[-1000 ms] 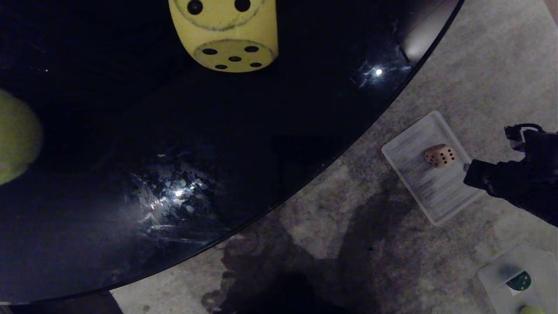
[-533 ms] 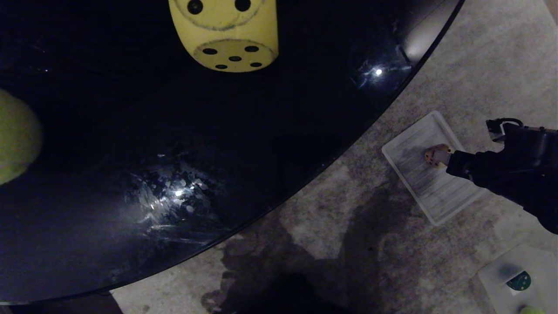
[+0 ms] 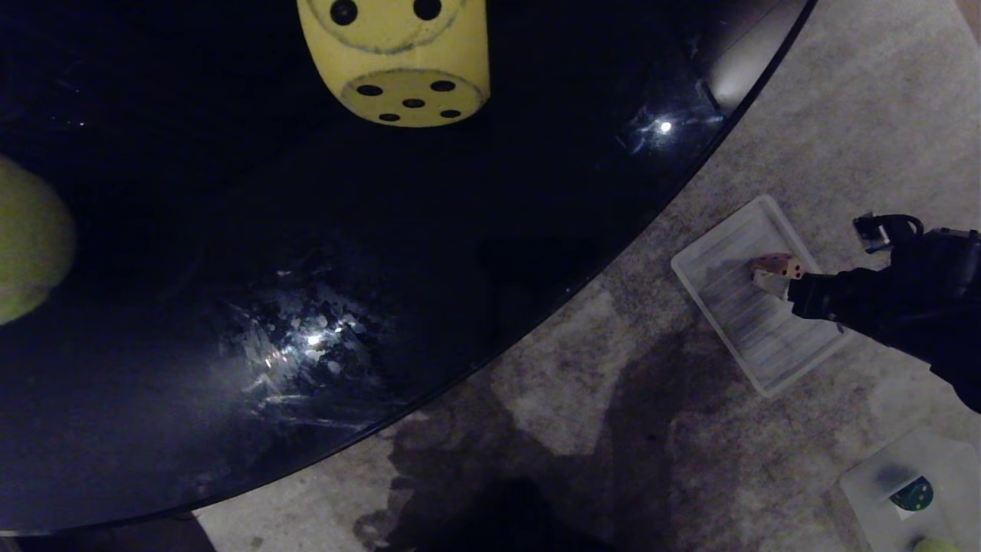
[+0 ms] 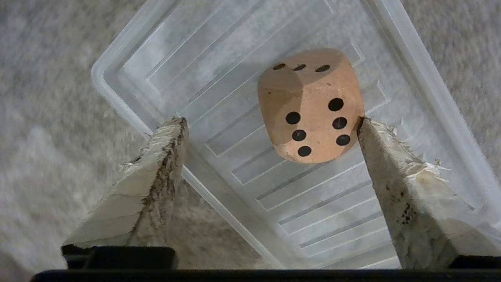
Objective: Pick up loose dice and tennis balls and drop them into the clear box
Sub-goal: Pick up toys out of the box
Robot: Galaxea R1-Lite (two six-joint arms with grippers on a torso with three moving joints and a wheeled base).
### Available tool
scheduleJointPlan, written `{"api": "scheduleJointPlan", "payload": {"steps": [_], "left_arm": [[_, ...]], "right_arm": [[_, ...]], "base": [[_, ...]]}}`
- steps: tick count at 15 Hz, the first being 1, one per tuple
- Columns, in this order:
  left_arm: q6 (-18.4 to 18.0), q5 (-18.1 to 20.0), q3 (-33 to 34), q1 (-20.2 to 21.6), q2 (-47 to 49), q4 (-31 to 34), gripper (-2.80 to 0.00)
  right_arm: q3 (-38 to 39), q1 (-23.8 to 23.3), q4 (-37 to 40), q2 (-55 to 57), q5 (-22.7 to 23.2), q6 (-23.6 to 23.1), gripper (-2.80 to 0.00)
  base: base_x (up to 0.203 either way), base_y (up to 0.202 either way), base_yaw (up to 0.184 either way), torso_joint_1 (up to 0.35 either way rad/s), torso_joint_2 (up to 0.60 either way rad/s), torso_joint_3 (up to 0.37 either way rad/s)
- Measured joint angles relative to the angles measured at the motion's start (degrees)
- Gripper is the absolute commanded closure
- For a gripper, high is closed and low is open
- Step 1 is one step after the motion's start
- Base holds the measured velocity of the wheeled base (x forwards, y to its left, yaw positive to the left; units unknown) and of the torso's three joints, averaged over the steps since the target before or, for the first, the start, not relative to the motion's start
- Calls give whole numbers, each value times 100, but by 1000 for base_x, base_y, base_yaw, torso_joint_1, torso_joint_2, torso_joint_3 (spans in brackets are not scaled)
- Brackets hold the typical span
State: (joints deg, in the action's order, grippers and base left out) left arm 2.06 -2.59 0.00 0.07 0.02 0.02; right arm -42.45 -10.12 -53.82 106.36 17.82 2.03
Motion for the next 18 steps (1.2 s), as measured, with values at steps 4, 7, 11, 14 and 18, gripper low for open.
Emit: {"api": "scheduleJointPlan", "payload": {"steps": [4, 7, 11, 14, 18], "left_arm": [[2, -2, 0, 0, 0, -2, 0], [2, -2, 0, 0, 0, -2, 0], [2, -6, 0, 0, 0, -2, 0], [0, -5, 0, -2, 0, -2, 0], [2, -2, 0, 0, 0, -1, 0]], "right_arm": [[-31, -74, -7, 121, 203, -185, -280], [-139, -111, -1, 166, 221, -197, -280], [-204, -99, 11, 72, 273, -176, -280], [-135, -95, -1, 98, 276, -184, -280], [39, -73, 56, 88, 304, -203, -280]], "base": [[0, 0, 0, 0, 0, 0], [0, 0, 0, 0, 0, 0], [0, 0, 0, 0, 0, 0], [0, 0, 0, 0, 0, 0], [0, 0, 0, 0, 0, 0]]}}
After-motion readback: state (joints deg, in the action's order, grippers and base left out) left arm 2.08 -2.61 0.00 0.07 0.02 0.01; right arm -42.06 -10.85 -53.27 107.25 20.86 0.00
